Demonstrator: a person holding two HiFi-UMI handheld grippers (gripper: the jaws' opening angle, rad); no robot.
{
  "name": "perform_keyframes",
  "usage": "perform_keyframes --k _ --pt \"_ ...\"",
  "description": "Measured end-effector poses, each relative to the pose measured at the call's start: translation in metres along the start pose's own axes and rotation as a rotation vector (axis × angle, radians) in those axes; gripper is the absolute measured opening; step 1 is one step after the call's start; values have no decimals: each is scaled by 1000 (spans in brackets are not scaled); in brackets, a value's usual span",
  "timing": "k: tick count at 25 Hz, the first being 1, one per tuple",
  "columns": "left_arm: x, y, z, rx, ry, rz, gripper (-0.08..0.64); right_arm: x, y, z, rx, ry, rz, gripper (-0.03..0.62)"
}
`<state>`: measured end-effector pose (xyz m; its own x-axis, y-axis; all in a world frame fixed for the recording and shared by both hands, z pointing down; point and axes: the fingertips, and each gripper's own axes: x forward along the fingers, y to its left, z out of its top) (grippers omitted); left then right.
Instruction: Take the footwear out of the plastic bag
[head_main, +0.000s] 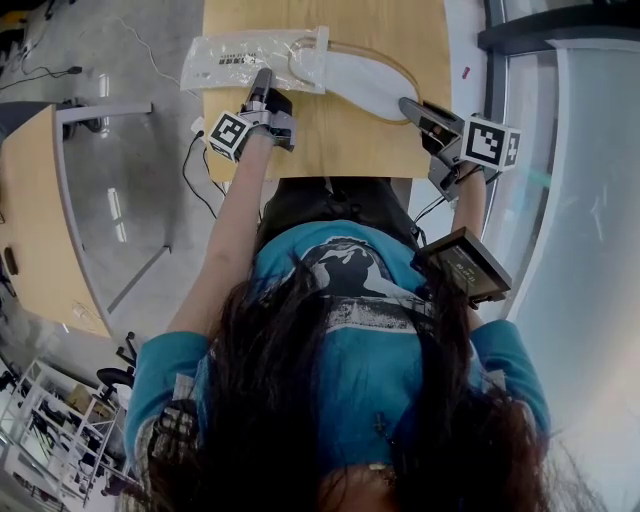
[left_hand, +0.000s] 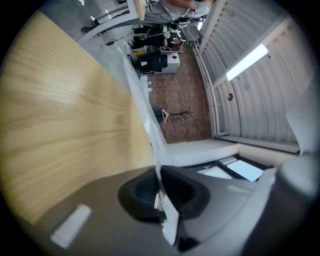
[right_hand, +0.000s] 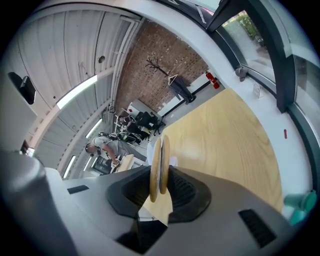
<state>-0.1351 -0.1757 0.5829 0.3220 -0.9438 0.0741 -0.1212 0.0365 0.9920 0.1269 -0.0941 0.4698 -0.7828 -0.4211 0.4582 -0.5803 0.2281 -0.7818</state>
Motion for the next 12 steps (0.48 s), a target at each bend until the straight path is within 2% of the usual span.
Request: perform_keyframes --k 4,7,10,12 --pt "5 1 5 112 44 58 -2 -5 -1 0 -18 -1 -22 91" --pt "2 10 19 134 -6 121 -2 -10 -9 0 -15 -9 -50 91" --pt "-5 21 29 201 -31 197 -2 -16 -19 3 5 -31 -79 89" --pt "-10 28 35 216 -50 245 -2 -21 -24 6 10 -52 -104 84"
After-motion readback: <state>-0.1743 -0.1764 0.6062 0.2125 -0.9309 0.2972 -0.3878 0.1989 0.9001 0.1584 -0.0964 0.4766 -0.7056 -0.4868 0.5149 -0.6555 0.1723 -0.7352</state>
